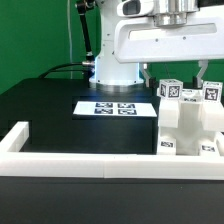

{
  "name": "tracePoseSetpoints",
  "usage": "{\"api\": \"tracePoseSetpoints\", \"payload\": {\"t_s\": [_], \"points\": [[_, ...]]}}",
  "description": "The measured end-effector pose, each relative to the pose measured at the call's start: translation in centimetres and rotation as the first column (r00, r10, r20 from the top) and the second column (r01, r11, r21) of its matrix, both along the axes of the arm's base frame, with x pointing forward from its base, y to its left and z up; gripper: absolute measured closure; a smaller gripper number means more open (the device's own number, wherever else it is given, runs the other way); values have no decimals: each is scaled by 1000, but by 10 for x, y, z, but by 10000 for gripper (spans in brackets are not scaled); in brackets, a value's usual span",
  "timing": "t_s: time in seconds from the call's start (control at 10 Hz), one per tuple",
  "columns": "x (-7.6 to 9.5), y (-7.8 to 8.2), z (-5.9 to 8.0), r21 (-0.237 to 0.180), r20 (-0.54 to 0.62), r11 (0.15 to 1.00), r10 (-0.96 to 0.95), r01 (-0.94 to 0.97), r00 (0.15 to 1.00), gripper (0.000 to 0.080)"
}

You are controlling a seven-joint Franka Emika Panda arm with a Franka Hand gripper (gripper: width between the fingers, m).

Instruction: Assemble chair

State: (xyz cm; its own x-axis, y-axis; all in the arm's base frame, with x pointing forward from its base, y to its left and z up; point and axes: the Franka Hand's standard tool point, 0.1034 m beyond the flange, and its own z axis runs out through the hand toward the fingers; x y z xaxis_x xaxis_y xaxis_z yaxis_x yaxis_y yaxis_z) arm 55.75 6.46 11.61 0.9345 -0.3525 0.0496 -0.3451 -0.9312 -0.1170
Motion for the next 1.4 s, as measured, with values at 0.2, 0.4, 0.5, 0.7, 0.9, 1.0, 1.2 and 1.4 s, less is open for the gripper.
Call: {"api": "tracePoseSetpoints", "payload": {"t_s": [0.2,0.4,0.5,0.7,0.9,1.0,1.2,1.4], "points": [[0,-1,-1,-27,9,987,160,-160,987,151],[0,-4,-1,-43,14,960,278,-277,960,151],[0,-6,-1,-51,17,939,341,-340,940,151],[1,-11,-1,-71,18,888,457,-455,889,151],[1,-11,-1,-72,18,882,468,-466,883,272],[1,-11,-1,-72,18,882,468,-466,884,407],[1,-11,-1,-70,18,891,452,-449,892,513],[1,-11,-1,-66,17,905,423,-421,906,513]]}}
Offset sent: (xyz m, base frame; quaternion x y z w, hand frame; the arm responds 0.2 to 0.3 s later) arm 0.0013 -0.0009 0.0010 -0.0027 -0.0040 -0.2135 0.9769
